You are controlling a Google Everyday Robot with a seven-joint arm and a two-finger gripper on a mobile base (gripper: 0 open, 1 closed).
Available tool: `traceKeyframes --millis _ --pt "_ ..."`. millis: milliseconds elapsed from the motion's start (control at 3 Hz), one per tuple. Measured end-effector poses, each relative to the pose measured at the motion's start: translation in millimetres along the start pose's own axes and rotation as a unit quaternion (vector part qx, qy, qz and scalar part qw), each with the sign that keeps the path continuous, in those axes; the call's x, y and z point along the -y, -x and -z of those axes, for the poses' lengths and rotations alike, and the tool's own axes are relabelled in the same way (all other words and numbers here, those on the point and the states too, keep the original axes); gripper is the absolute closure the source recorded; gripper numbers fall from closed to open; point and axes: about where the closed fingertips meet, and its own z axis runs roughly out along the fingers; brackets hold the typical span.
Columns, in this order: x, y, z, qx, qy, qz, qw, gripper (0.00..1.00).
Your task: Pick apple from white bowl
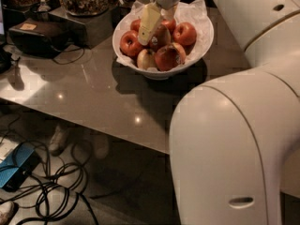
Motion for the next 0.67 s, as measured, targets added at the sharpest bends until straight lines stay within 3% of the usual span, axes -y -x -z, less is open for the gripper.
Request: traceKeyframes --millis 667 --pt "6.7 -4.8 -12.5 0.003 0.016 -0.012 0.9998 0.24"
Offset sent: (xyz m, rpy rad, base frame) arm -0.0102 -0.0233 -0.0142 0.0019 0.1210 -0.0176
